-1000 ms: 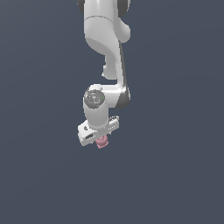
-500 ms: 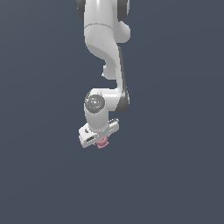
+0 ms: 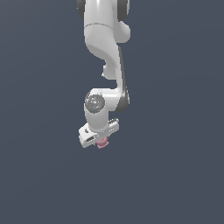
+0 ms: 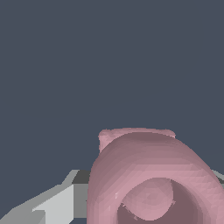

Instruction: Pick up the object and move it to a goal position.

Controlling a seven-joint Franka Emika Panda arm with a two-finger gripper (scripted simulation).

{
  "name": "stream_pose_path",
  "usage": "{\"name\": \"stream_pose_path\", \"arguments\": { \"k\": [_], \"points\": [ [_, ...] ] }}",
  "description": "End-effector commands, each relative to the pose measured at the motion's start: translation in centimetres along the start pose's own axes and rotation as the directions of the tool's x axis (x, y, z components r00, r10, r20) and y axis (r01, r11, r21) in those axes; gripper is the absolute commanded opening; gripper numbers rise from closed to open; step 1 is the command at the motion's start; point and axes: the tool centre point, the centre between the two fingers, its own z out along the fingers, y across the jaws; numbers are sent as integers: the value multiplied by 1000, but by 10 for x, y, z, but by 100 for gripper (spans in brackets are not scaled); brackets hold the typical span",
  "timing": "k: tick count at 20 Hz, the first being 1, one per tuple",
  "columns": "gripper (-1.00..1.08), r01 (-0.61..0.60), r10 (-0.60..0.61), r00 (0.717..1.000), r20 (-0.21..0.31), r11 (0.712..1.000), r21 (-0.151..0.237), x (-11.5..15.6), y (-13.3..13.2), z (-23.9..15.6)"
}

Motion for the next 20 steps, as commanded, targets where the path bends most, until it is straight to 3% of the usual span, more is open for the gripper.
{"name": "stream_pose_path", "arguments": {
  "k": [1, 9, 20],
  "points": [
    [-100, 0, 0, 1000, 0, 1000, 0, 2, -1, -3],
    [-100, 0, 0, 1000, 0, 1000, 0, 21, -15, -40],
    [-100, 0, 0, 1000, 0, 1000, 0, 72, -48, -134]
  ]
}}
